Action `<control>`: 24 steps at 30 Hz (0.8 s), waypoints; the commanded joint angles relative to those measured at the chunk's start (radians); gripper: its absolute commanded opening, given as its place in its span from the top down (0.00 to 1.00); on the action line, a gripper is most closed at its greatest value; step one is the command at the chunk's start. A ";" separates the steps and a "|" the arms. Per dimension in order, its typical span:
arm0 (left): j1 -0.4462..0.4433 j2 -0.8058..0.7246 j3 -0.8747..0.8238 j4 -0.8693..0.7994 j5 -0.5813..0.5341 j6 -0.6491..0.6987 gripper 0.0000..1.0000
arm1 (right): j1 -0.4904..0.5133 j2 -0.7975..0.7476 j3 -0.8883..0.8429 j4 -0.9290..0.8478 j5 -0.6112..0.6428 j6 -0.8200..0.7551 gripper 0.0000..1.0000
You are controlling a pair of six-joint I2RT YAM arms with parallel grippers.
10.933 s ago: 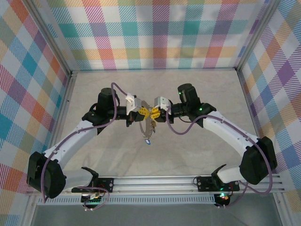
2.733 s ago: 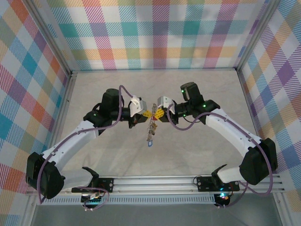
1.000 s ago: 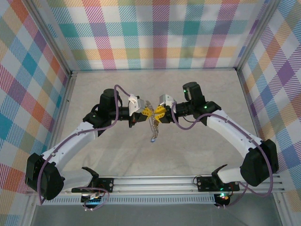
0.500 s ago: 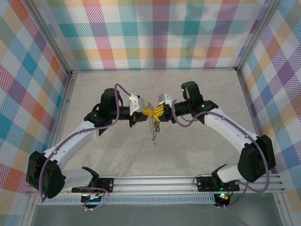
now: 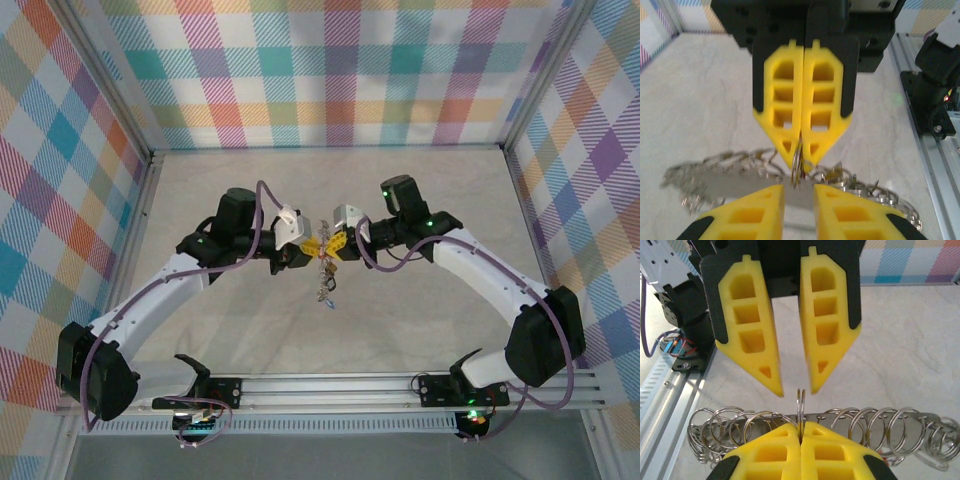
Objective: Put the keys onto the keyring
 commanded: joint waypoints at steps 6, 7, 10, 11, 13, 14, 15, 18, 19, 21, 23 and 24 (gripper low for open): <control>-0.006 0.024 0.082 -0.115 -0.057 0.019 0.73 | 0.029 -0.009 0.084 -0.106 0.083 -0.087 1.00; -0.005 0.025 0.081 -0.102 -0.050 0.010 0.71 | 0.036 -0.007 0.088 -0.109 0.098 -0.090 1.00; -0.006 0.037 0.087 -0.097 -0.018 -0.001 0.71 | 0.075 0.003 0.097 -0.123 0.182 -0.116 1.00; -0.007 0.044 0.089 -0.097 -0.001 0.000 0.71 | 0.090 0.009 0.104 -0.130 0.210 -0.125 1.00; -0.010 0.055 0.088 -0.095 0.023 -0.001 0.71 | 0.099 0.014 0.112 -0.125 0.223 -0.113 1.00; -0.012 0.060 0.088 -0.096 0.027 -0.004 0.71 | 0.104 0.014 0.109 -0.112 0.237 -0.104 1.00; -0.013 0.065 0.088 -0.097 0.031 -0.004 0.71 | 0.109 0.014 0.108 -0.104 0.252 -0.101 1.00; -0.014 0.074 0.087 -0.096 0.033 -0.005 0.71 | 0.113 0.014 0.107 -0.087 0.270 -0.086 1.00; -0.015 0.076 0.087 -0.096 0.028 -0.004 0.72 | 0.116 0.014 0.108 -0.084 0.266 -0.086 1.00; -0.015 0.078 0.087 -0.096 0.020 -0.003 0.79 | 0.122 0.011 0.107 -0.080 0.258 -0.083 1.00; -0.015 0.074 0.089 -0.095 0.009 -0.002 0.91 | 0.125 0.008 0.105 -0.077 0.252 -0.082 1.00; -0.015 0.072 0.089 -0.091 0.006 -0.001 0.94 | 0.127 0.008 0.106 -0.078 0.254 -0.082 1.00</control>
